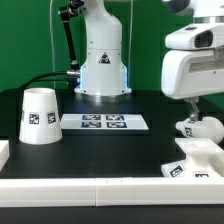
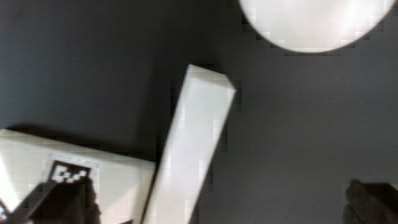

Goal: Assemble lamp

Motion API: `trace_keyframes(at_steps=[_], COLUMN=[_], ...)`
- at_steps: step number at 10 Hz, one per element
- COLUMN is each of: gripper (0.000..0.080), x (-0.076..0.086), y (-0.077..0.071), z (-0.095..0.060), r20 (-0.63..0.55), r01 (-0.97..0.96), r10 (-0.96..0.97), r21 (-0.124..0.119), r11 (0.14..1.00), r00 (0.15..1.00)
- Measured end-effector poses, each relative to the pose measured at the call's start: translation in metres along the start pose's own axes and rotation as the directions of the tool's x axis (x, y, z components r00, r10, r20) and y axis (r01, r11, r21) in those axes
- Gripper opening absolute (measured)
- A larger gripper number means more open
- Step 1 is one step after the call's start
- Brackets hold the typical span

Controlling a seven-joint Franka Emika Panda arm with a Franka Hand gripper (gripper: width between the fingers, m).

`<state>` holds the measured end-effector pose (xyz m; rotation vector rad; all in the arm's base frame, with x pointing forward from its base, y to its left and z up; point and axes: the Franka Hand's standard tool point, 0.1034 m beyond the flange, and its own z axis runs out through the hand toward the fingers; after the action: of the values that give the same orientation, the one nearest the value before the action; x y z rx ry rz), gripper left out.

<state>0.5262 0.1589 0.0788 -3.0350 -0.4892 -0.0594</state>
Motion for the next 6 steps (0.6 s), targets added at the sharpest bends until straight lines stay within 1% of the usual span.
trace_keyframes(at_steps=[2, 3, 4, 5, 6], gripper=[0.0699, 0.0699, 0.0699, 0.0699, 0.0699], x=[0.0, -0.001, -0.006, -0.01, -0.015], y=[-0.001, -0.009, -0.025, -0.037, -0.041], z=[0.0, 0.002, 0.003, 0.007, 0.01], r20=[0.0, 0.002, 0.013, 0.027, 0.036], r01=[0.005, 0.122, 0.199, 0.237, 0.273], r10=[-0.005, -0.122, -0.199, -0.236, -0.272], r21=[0.0, -0.02, -0.036, -0.038, -0.034], r11=[1.0, 0.992, 0.979, 0.971, 0.961], r00=[1.0, 0.993, 0.98, 0.971, 0.962])
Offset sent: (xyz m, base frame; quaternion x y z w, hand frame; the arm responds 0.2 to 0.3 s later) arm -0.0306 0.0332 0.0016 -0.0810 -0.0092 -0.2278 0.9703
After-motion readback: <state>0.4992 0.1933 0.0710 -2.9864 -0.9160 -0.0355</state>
